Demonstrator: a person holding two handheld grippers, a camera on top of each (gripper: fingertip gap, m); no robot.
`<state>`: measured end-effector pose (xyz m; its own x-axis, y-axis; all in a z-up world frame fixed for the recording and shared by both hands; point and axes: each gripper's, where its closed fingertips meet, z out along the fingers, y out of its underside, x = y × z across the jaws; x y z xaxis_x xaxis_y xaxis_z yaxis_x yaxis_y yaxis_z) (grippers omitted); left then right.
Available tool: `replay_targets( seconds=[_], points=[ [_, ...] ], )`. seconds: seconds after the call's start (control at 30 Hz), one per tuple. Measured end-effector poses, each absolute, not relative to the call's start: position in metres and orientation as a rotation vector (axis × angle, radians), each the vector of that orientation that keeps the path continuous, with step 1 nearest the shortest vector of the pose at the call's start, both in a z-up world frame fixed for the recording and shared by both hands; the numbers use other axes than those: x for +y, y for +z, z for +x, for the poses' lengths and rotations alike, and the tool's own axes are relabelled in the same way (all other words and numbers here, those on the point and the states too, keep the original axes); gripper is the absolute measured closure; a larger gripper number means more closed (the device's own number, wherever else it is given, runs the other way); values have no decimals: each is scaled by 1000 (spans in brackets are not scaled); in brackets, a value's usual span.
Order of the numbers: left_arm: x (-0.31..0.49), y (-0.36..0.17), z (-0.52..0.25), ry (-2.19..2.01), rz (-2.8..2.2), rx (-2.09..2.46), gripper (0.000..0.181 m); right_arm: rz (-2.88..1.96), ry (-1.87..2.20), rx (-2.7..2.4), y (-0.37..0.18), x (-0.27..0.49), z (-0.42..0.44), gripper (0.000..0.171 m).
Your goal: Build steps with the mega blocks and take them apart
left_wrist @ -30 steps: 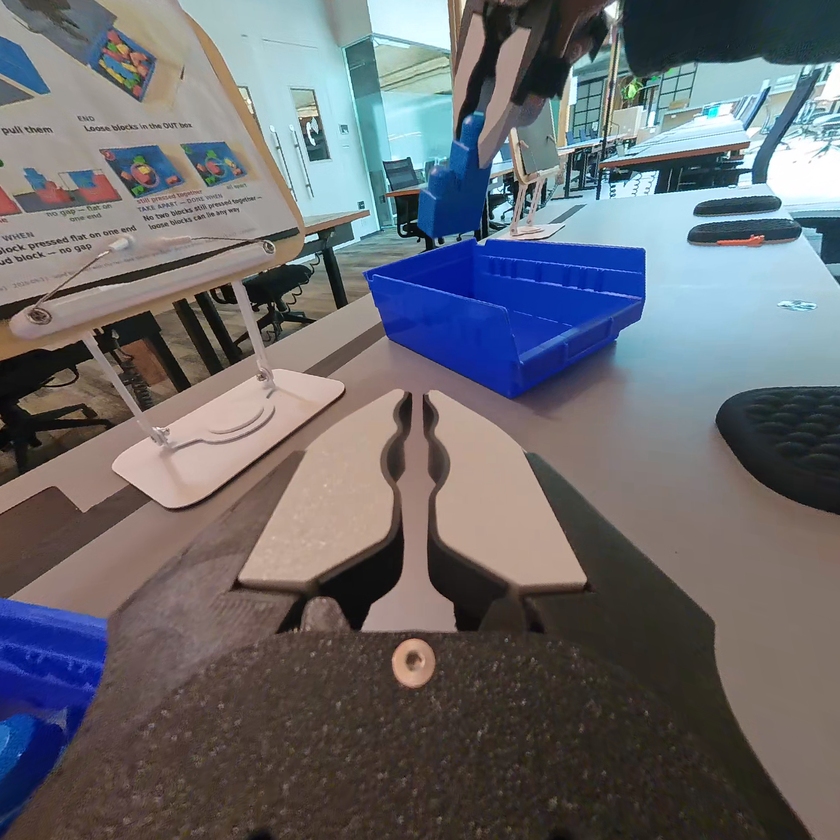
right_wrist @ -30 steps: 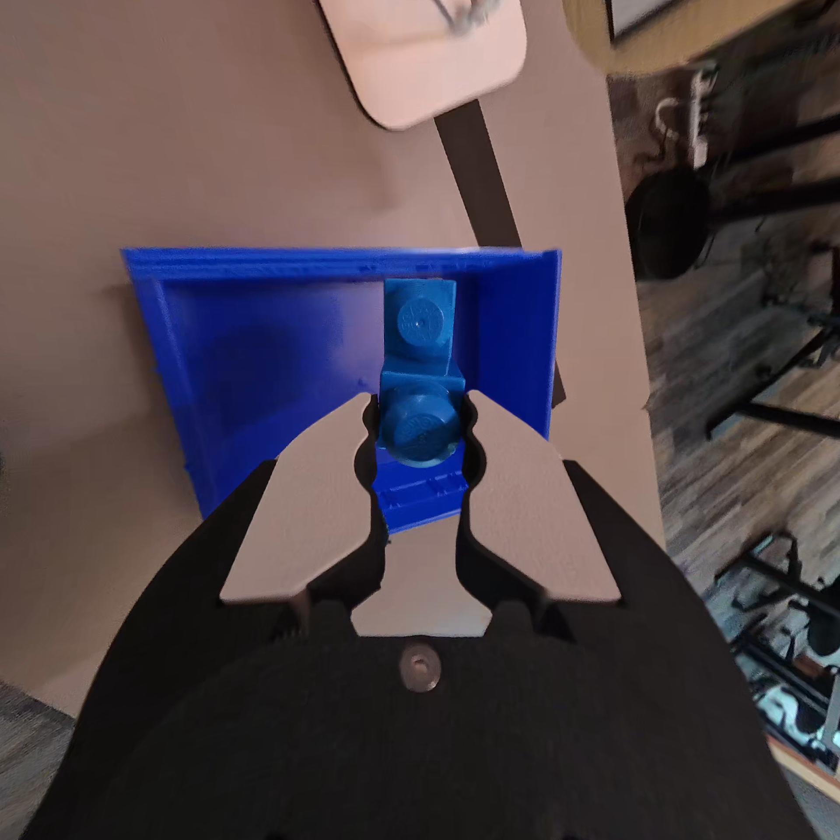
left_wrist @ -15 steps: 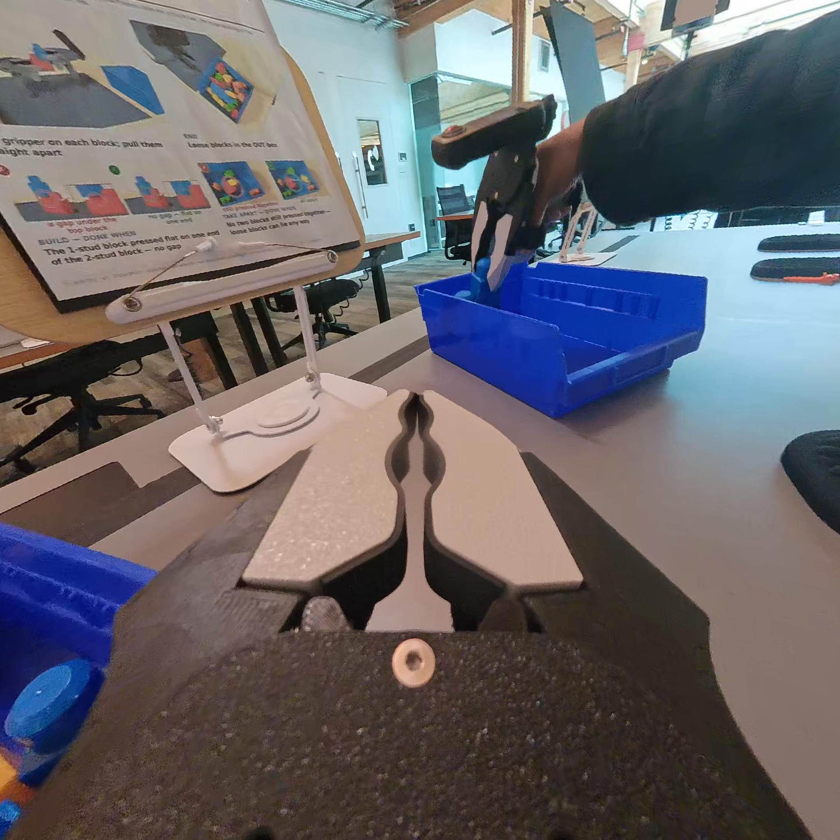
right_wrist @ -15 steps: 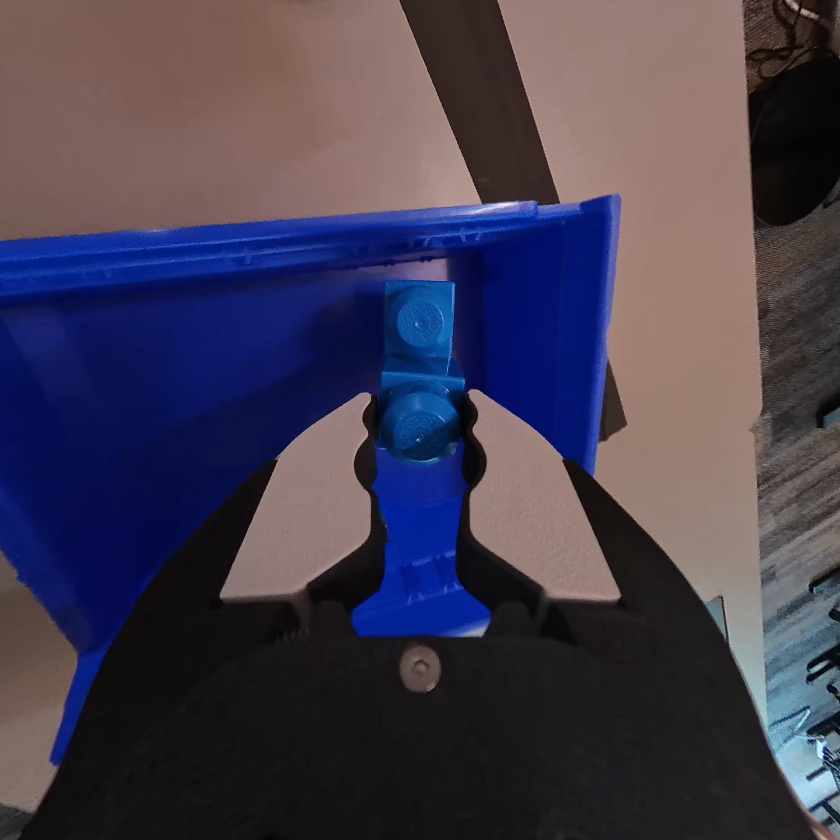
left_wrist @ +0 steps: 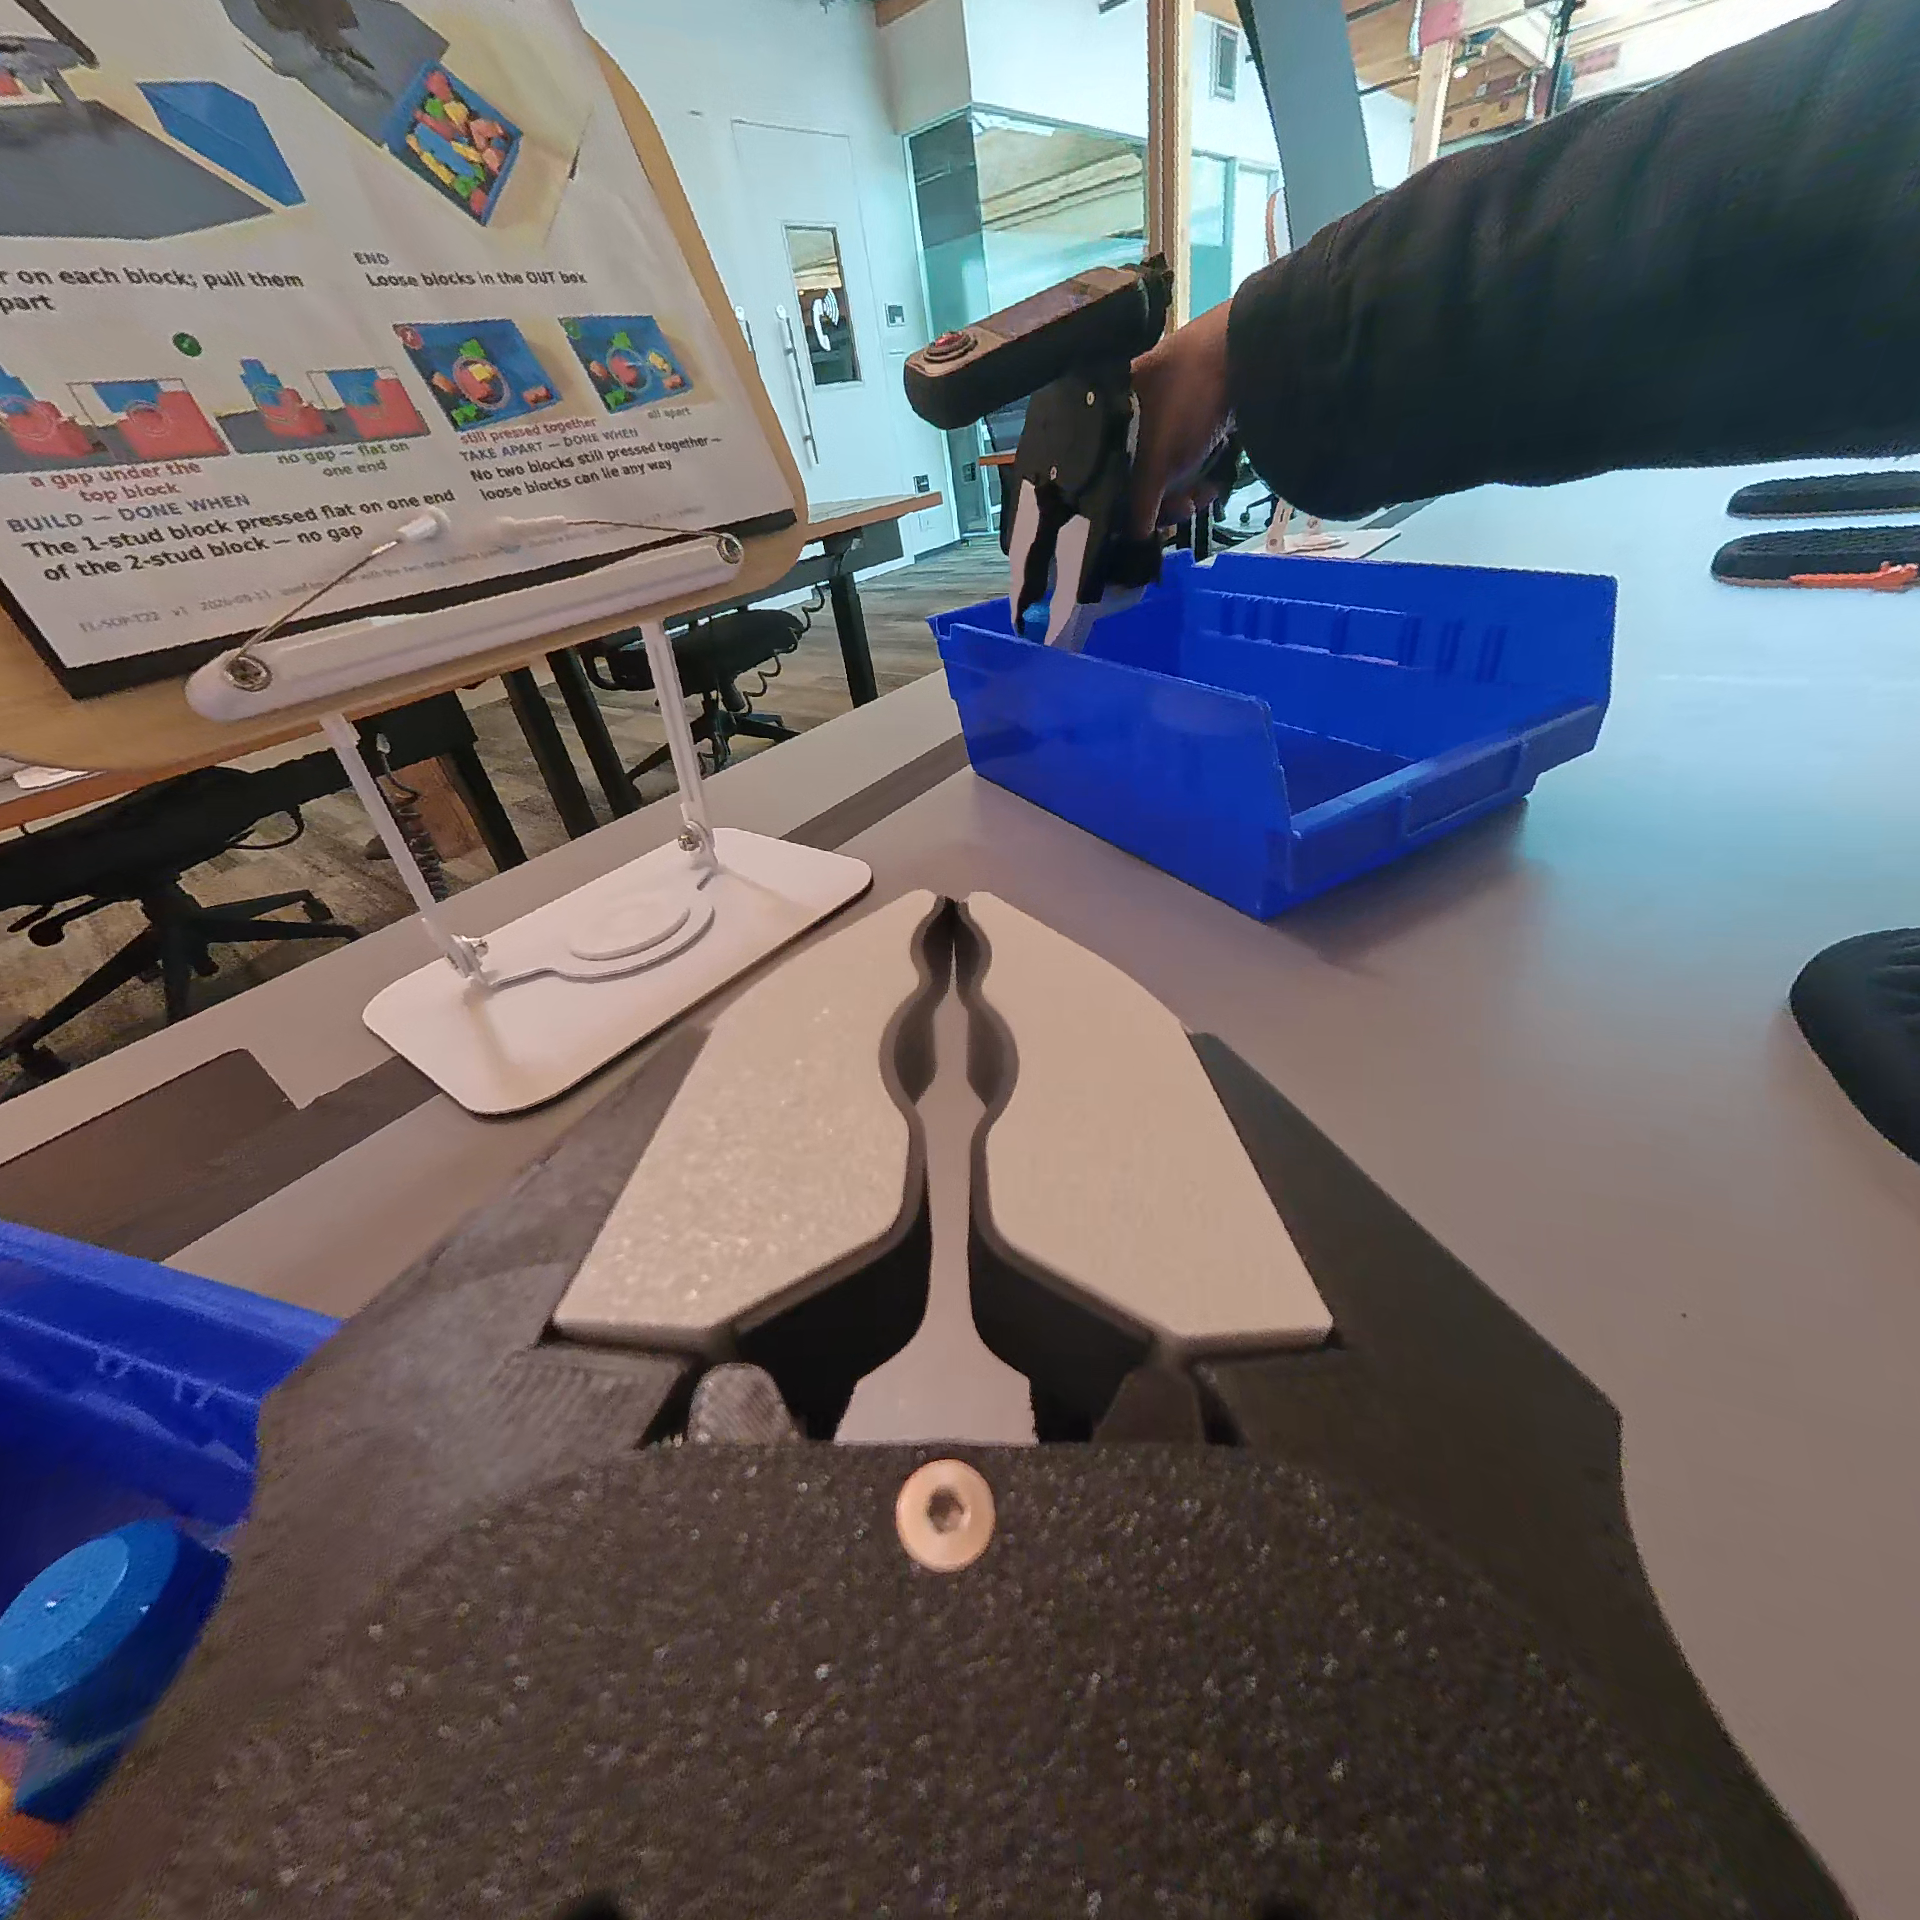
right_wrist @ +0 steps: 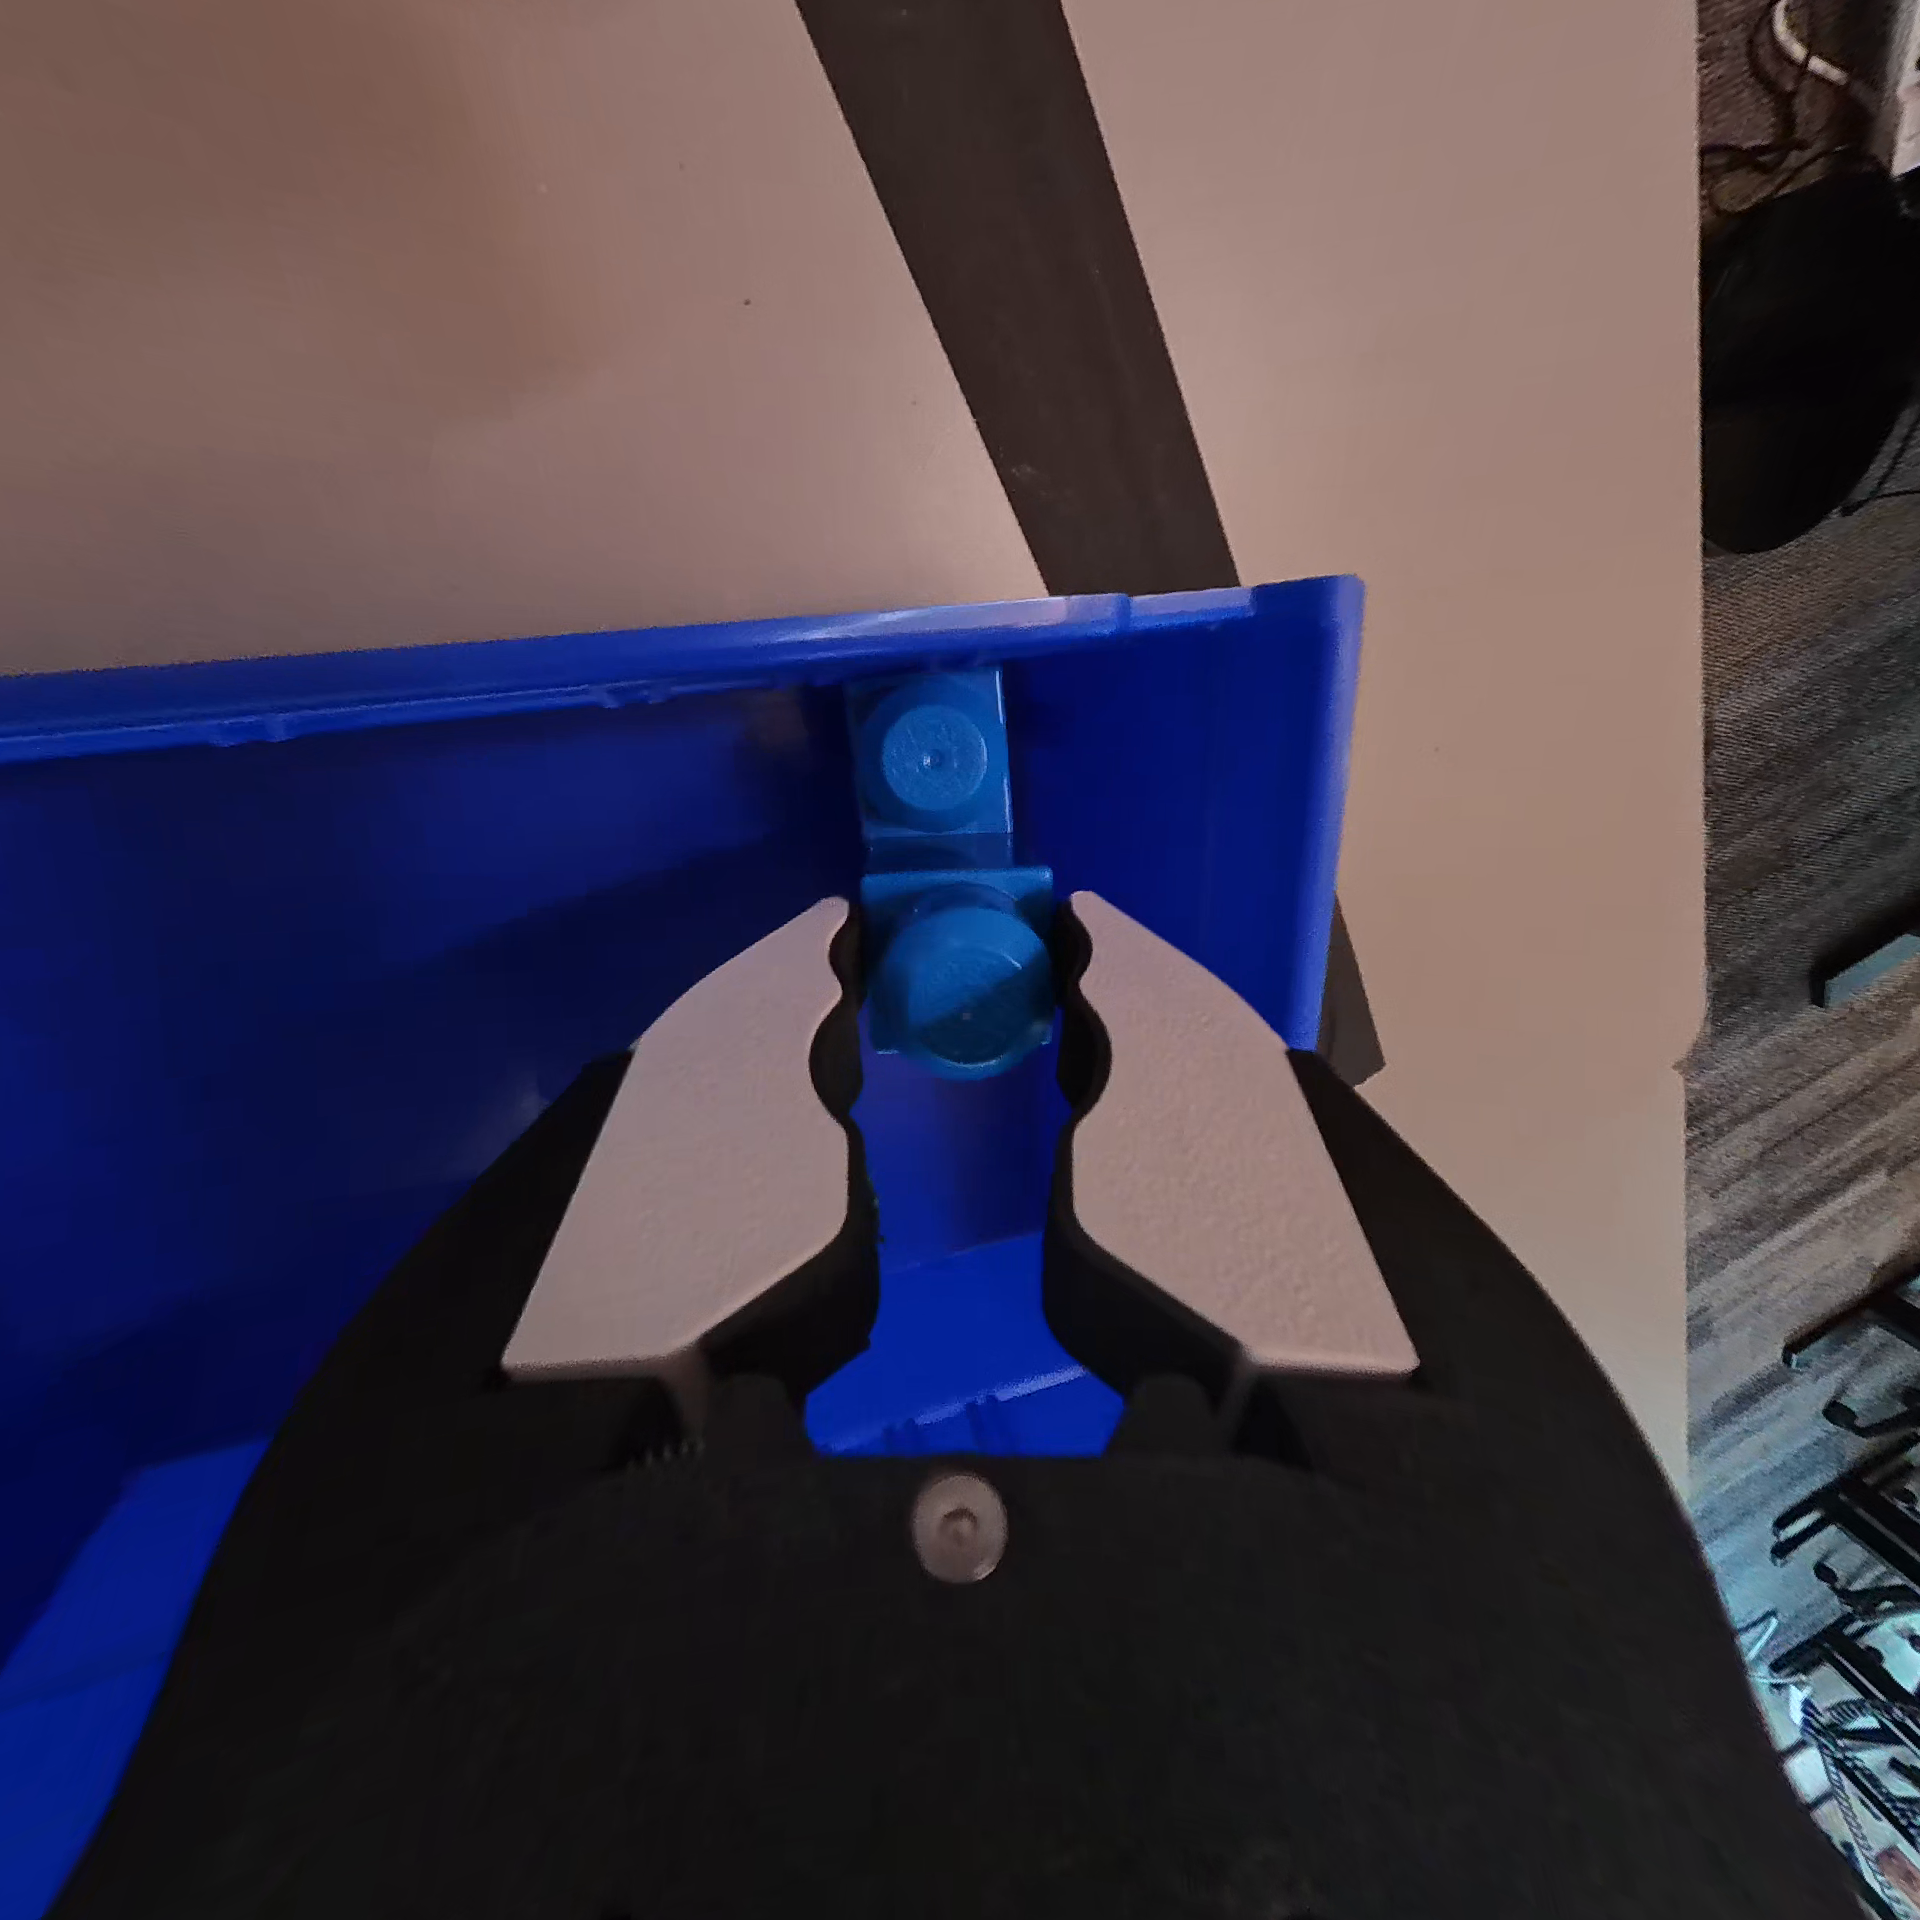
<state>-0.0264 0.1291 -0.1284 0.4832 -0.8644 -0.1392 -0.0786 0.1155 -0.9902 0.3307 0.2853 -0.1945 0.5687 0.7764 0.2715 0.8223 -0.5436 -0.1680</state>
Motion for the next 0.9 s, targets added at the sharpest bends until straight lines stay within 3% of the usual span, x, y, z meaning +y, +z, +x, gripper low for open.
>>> replay_targets(
  seconds=[0.33, 0.57, 0.7, 0.9],
  points=[
    [129, -132, -25, -710, -1353, 932, 181, -2379, -348, -1242, -169, 297, 331, 132],
    [135, -130, -31, -690, -1365, 894, 181, -1959, -45, -824, -65, 282, 254, 135],
    [138, -127, -35, -673, -1370, 865, 181, -1715, 155, -589, -22, 237, 191, 147],
    [143, -125, -41, -645, -1377, 826, 181, -1596, 345, -408, -34, 177, 101, 170]
  ],
)
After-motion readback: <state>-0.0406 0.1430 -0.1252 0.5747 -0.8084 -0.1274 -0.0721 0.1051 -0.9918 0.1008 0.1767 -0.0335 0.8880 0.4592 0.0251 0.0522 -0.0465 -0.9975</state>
